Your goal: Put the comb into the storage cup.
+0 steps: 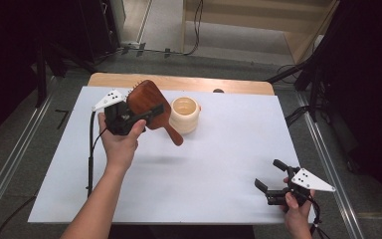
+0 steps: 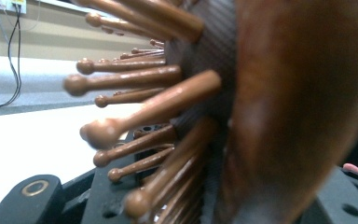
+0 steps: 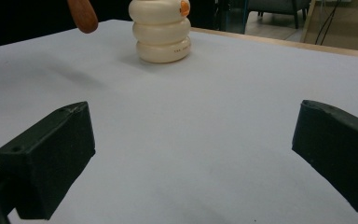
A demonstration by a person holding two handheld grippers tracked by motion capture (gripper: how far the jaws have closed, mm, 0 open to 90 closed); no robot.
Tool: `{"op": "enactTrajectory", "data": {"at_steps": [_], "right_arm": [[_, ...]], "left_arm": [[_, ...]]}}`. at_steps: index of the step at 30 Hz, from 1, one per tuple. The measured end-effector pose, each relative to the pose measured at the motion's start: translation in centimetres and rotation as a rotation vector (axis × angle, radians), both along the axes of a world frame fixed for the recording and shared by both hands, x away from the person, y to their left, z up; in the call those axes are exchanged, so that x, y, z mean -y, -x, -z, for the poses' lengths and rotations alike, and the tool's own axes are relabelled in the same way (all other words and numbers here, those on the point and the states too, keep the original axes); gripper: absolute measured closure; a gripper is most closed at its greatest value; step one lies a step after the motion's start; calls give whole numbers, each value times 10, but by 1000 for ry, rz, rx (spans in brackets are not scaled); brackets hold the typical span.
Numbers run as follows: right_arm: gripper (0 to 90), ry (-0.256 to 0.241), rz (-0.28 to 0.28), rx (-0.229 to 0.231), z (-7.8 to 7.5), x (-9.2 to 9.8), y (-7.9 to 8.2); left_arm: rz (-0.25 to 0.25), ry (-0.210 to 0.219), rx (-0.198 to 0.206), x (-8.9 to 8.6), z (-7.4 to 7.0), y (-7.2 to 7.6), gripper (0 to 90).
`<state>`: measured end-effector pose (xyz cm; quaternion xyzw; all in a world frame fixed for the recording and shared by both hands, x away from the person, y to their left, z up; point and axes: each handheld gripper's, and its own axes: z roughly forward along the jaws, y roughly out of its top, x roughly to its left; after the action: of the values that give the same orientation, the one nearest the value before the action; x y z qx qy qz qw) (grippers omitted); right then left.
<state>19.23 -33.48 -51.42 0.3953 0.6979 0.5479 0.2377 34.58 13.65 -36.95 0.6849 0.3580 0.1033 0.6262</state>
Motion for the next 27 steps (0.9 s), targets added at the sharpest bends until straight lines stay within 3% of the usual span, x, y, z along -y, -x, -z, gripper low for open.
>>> {"op": "enactTrajectory", "data": {"at_steps": [16, 27], "right_arm": [[0, -10, 0, 3, 0, 1, 0], [0, -9, 1, 4, 1, 0, 0]], "left_arm": [[4, -20, 17, 10, -7, -15, 563], [9, -6, 22, 14, -10, -24, 563]]}}
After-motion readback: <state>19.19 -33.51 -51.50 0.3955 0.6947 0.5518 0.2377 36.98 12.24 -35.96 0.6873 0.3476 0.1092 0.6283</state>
